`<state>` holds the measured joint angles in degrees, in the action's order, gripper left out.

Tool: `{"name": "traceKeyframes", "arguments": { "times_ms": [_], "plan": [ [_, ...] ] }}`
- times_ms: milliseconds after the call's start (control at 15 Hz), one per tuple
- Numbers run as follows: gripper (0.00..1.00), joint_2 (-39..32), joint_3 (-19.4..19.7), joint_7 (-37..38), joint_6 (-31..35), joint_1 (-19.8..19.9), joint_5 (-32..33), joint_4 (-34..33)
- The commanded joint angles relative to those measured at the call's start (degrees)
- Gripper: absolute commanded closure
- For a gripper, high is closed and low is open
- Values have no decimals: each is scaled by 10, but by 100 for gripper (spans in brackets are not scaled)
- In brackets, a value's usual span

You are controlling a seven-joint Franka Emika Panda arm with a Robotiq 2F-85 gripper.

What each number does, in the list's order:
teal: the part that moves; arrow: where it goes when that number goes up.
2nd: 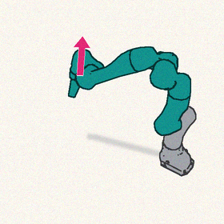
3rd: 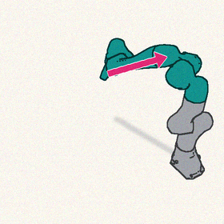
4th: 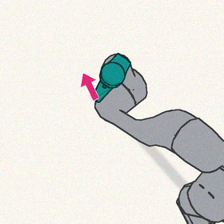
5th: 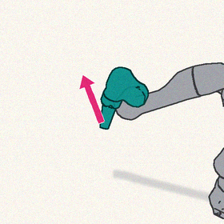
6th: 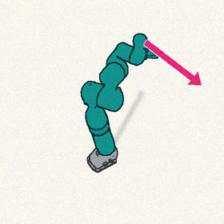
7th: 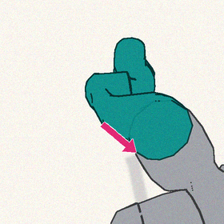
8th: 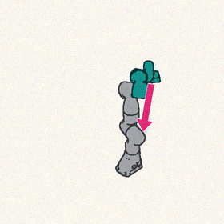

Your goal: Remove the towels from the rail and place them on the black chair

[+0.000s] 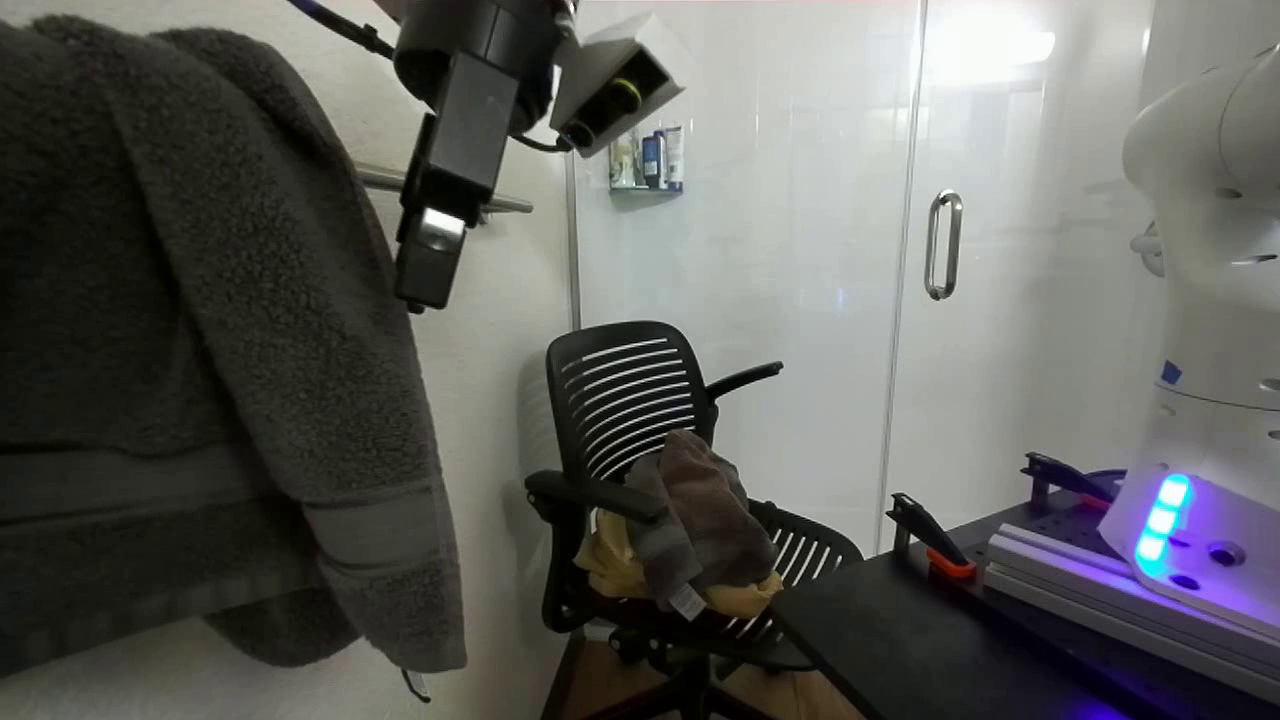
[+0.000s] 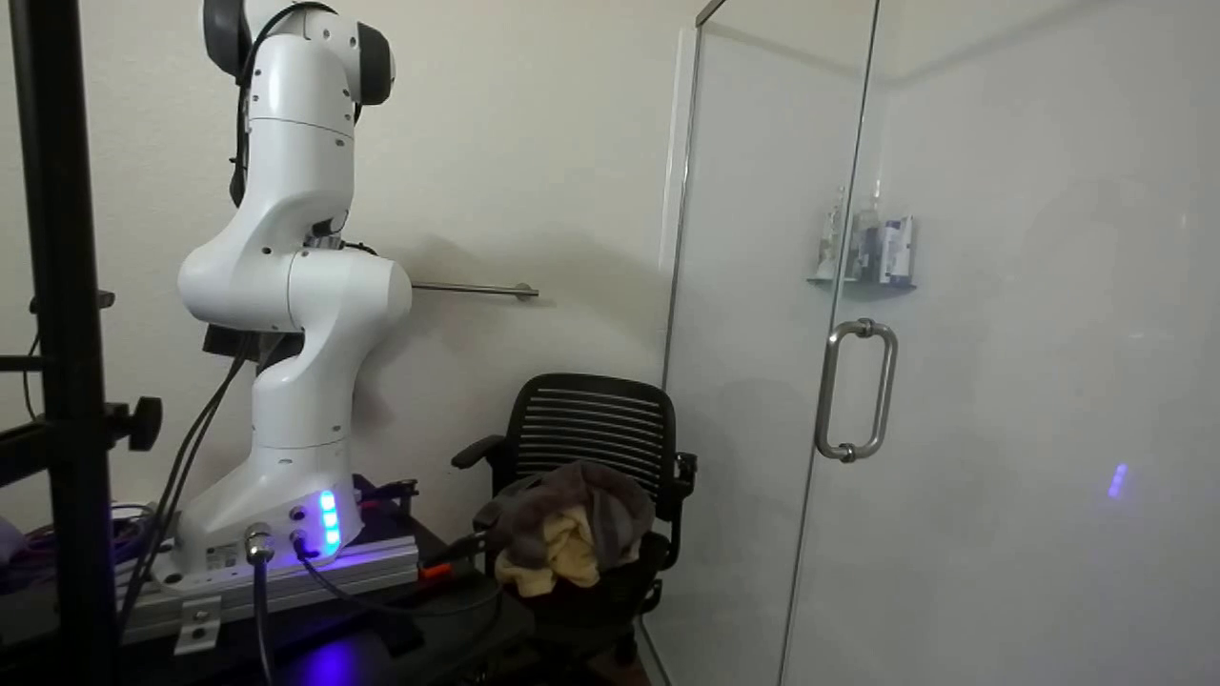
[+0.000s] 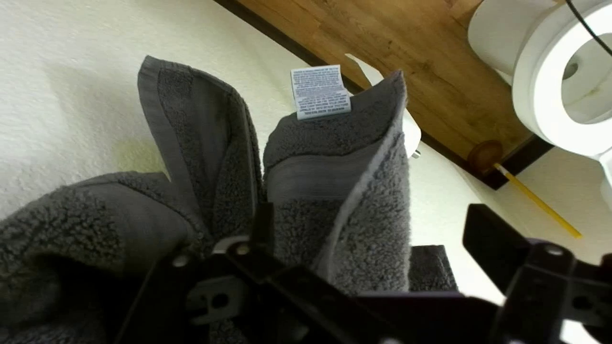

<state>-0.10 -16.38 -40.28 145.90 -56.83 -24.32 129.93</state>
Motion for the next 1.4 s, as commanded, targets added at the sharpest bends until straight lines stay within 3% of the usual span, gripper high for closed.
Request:
{"name": "traceKeyframes", "arguments": {
  "times_ms": [0, 267, 467, 533, 667, 1133, 1267, 1333],
  "plan": [
    [0, 0, -27, 2, -1, 28, 3, 0],
    [0, -22, -49, -91, 64, 37, -115, -14],
    [0, -32, -63, -111, 117, 45, -136, -13],
    [25, -35, -46, -130, 130, 25, -152, -14],
    [33, -39, -48, -145, 148, 26, -165, -13],
    [83, -28, -48, -168, 171, 26, -185, -6],
    [97, -8, -53, -202, 164, 27, -233, -9],
    [98, 6, -53, -219, 159, 27, -254, -9]
  ]
}}
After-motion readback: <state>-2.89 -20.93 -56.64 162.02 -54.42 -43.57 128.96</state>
